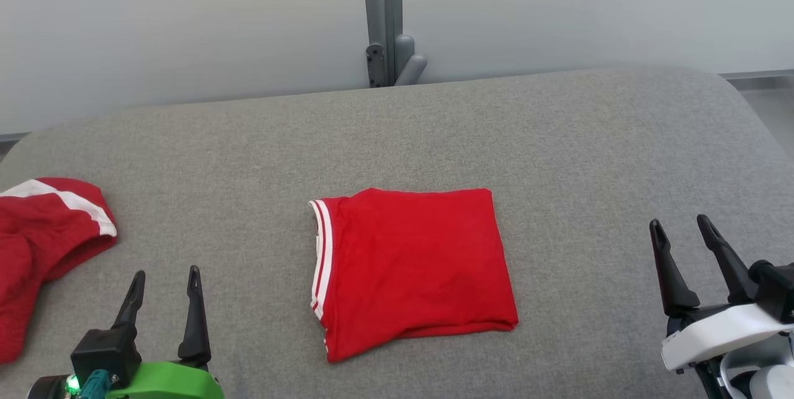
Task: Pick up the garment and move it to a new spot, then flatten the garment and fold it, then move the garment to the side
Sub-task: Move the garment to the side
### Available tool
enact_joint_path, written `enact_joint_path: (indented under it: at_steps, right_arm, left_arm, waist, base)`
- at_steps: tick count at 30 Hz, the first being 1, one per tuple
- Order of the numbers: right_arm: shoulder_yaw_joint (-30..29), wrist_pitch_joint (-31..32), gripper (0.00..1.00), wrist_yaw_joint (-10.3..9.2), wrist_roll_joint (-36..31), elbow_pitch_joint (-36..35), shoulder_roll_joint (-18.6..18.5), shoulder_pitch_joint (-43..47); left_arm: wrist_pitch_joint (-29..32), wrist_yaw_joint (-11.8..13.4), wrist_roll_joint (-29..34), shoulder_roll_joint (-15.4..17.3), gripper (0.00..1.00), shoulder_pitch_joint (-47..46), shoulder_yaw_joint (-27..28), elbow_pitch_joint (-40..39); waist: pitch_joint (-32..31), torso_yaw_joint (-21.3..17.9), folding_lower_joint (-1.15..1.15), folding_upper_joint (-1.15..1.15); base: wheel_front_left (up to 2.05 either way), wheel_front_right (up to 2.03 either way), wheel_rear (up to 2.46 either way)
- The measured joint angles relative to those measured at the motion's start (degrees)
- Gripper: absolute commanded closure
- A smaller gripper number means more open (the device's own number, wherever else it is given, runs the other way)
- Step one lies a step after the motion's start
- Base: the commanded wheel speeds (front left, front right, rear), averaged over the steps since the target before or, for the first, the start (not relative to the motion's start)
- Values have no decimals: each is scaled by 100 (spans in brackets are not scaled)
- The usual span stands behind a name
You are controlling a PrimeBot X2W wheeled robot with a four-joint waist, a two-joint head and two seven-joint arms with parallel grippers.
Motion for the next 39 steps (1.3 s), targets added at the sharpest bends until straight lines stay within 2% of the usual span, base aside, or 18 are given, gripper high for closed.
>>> enact_joint_path:
  at_steps: [21, 39]
  right_arm:
    - [-113, 118, 0, 0, 1, -78, 78, 186]
    - [-92, 119, 0, 0, 48, 10, 97, 179]
  left_arm:
    - [138, 137, -27, 70, 0, 198, -25, -263]
    - [163, 148, -62, 120, 0, 171, -87, -271]
  waist:
    - [-132, 22, 0, 0]
    - [-129, 48, 0, 0]
  base:
    - [0, 0, 0]
    - [0, 0, 0]
